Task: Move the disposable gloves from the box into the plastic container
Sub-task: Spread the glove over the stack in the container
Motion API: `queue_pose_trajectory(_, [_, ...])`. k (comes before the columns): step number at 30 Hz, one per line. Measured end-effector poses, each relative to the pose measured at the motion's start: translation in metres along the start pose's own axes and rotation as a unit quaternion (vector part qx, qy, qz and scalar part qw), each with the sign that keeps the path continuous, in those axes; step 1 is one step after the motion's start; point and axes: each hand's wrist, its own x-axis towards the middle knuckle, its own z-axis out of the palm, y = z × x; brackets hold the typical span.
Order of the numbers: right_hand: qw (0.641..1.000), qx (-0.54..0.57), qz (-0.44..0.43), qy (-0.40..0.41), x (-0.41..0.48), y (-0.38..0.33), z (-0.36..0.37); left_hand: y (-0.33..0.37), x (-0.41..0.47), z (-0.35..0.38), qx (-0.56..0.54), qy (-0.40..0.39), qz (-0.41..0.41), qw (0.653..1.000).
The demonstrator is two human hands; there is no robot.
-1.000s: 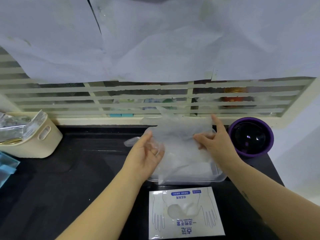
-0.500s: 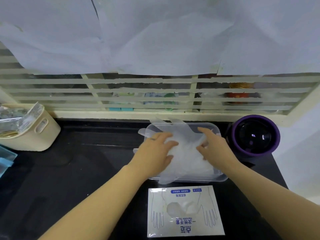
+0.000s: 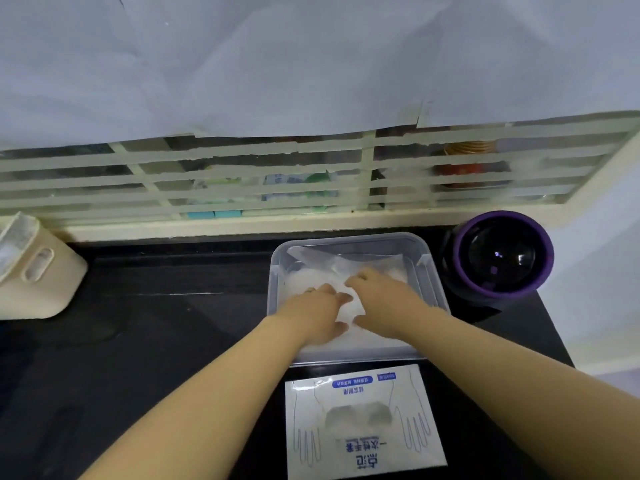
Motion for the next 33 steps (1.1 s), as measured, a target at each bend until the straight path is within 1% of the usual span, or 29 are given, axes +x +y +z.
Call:
queue_pose_trajectory(2, [0.998,-0.018,0.023,-0.05,0.011,0.006,0.01,-0.002,0.005,0.001,-0.044,-0.014,-0.003,0.999])
queue_pose_trajectory(4, [0.993,-0.046,0.042,-0.1,0.017,0.012,0.017,-0.005,0.01,0.001,-0.122,-0.031,-0.02,0.992])
queue_pose_trajectory(6, [0.986,-0.068,0.058,-0.138,0.02,0.016,0.023,-0.008,0.016,0.001,-0.22,-0.033,-0.056,0.973])
queue_pose_trajectory(8, [0.982,-0.07,0.08,-0.157,0.021,0.02,0.027,-0.011,0.023,0.001,-0.311,-0.026,-0.108,0.944])
queue_pose_trajectory(9, [0.981,-0.066,0.09,-0.162,0.022,0.021,0.028,-0.012,0.025,0.001,-0.34,-0.023,-0.139,0.93])
queue_pose_trajectory(11, [0.978,-0.06,0.106,-0.171,0.023,0.022,0.03,-0.009,0.03,0.0,-0.351,-0.033,-0.192,0.916])
queue_pose_trajectory(13, [0.975,-0.06,0.112,-0.18,0.025,0.019,0.03,-0.006,0.031,-0.003,-0.34,-0.047,-0.214,0.914])
queue_pose_trajectory(15, [0.974,-0.051,0.107,-0.195,0.024,0.015,0.023,-0.003,0.03,-0.01,-0.335,-0.057,-0.209,0.917])
queue_pose_trajectory(17, [0.976,-0.059,0.079,-0.195,0.015,0.014,0.006,-0.003,0.02,-0.018,-0.305,-0.067,-0.173,0.934])
queue_pose_trajectory(18, [0.981,-0.066,0.06,-0.171,0.008,0.013,-0.005,-0.004,0.012,-0.022,-0.262,-0.06,-0.142,0.953])
queue_pose_trajectory(19, [0.989,-0.069,0.037,-0.124,-0.001,0.013,-0.014,-0.005,0.003,-0.026,-0.215,-0.034,-0.101,0.971])
queue_pose_trajectory(20, [0.996,-0.063,0.011,-0.064,-0.016,0.01,-0.024,-0.003,-0.013,-0.029,-0.176,0.013,-0.055,0.983])
queue_pose_trajectory(21, [0.999,-0.039,-0.019,-0.008,-0.027,0.007,-0.032,-0.003,-0.026,-0.03,-0.153,0.067,-0.007,0.986])
queue_pose_trajectory(22, [0.998,-0.013,-0.052,0.035,-0.042,0.002,-0.037,-0.002,-0.041,-0.03,-0.144,0.116,0.032,0.982])
queue_pose_trajectory(23, [0.995,0.008,-0.083,0.05,-0.055,-0.003,-0.04,-0.001,-0.053,-0.028,-0.138,0.16,0.067,0.975])
queue_pose_trajectory(25, [0.991,0.043,-0.127,0.016,-0.08,-0.017,-0.04,0.002,-0.079,-0.021,-0.122,0.198,0.092,0.968])
queue_pose_trajectory(27, [0.986,0.073,-0.139,-0.06,-0.092,-0.026,-0.028,0.004,-0.096,-0.011,-0.074,0.203,0.102,0.971])
queue_pose_trajectory(28, [0.982,0.066,-0.144,-0.103,-0.094,-0.028,-0.018,0.006,-0.103,-0.003,-0.049,0.202,0.104,0.973])
queue_pose_trajectory(29, [0.979,0.045,-0.148,-0.135,-0.093,-0.026,-0.005,0.009,-0.108,0.005,-0.025,0.201,0.109,0.973])
queue_pose_trajectory(31, [0.97,-0.051,-0.166,-0.168,-0.087,-0.021,0.024,0.014,-0.116,0.025,0.009,0.187,0.123,0.975])
queue_pose_trajectory(33, [0.956,-0.156,-0.192,-0.156,-0.081,-0.012,0.053,0.014,-0.119,0.046,0.015,0.166,0.12,0.979])
